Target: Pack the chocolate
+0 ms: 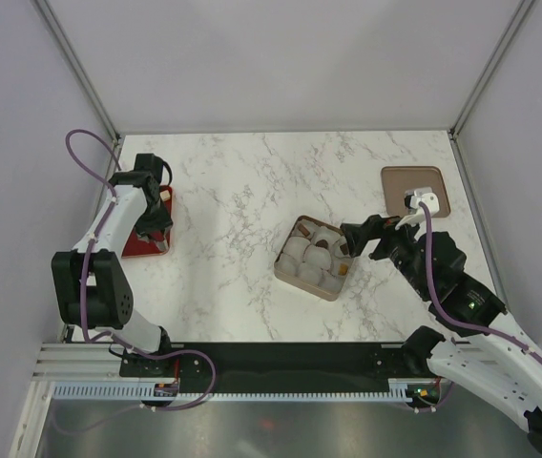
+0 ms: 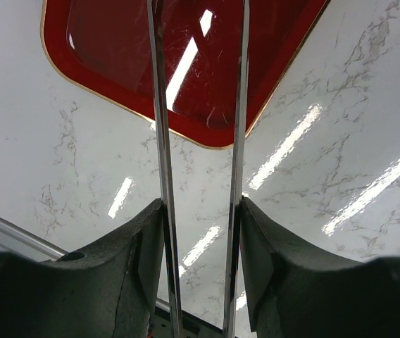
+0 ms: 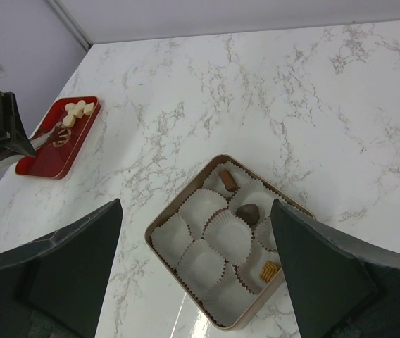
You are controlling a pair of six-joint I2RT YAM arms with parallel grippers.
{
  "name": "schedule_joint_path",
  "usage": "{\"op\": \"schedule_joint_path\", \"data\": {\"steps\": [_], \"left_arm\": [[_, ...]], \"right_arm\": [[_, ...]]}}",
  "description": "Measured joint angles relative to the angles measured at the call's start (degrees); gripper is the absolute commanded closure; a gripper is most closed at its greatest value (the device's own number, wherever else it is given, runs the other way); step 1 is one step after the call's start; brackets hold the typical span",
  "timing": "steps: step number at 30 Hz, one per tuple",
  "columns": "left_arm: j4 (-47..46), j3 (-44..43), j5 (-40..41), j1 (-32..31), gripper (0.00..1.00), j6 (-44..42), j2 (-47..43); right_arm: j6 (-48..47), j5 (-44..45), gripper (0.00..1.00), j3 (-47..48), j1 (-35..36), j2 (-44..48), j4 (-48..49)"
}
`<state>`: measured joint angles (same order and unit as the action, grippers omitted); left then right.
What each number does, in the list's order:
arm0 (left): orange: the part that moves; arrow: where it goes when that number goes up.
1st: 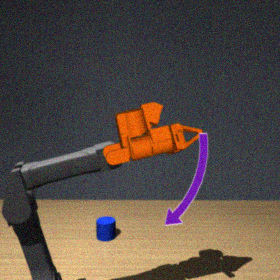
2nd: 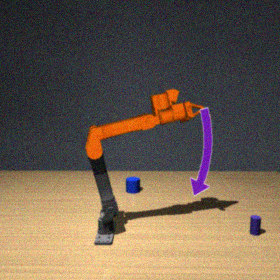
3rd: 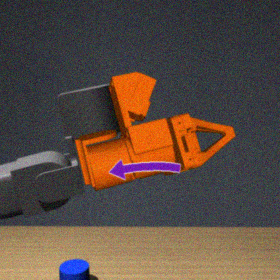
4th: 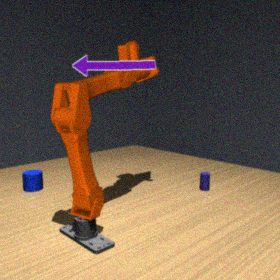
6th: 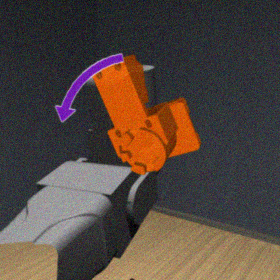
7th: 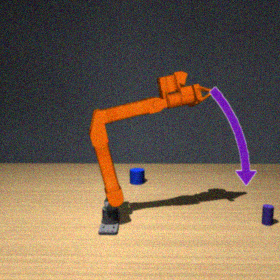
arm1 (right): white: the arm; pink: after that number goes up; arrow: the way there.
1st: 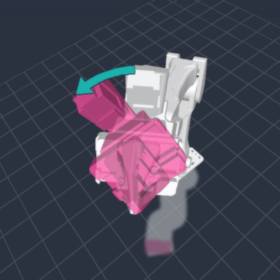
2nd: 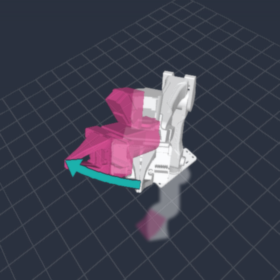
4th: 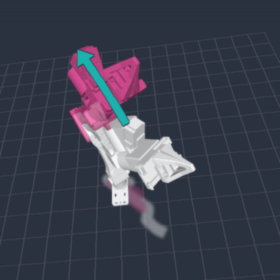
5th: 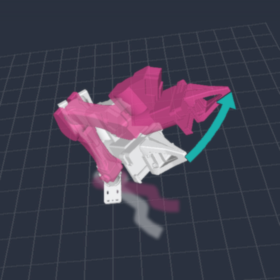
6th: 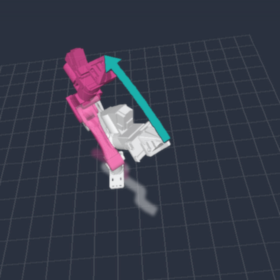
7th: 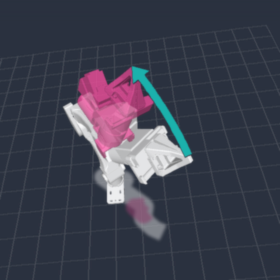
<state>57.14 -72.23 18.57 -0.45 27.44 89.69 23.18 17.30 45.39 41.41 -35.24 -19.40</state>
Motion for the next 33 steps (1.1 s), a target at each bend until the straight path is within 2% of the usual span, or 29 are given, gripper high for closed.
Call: {"op": "schedule_joint_path", "data": {"steps": [33], "left_arm": [[0.02,-0.35,0.00,0.00,0.48,-0.02,-2.49]], "right_arm": [[0.00,0.02,0.05,-0.07,0.00,-0.09,1.01]]}}
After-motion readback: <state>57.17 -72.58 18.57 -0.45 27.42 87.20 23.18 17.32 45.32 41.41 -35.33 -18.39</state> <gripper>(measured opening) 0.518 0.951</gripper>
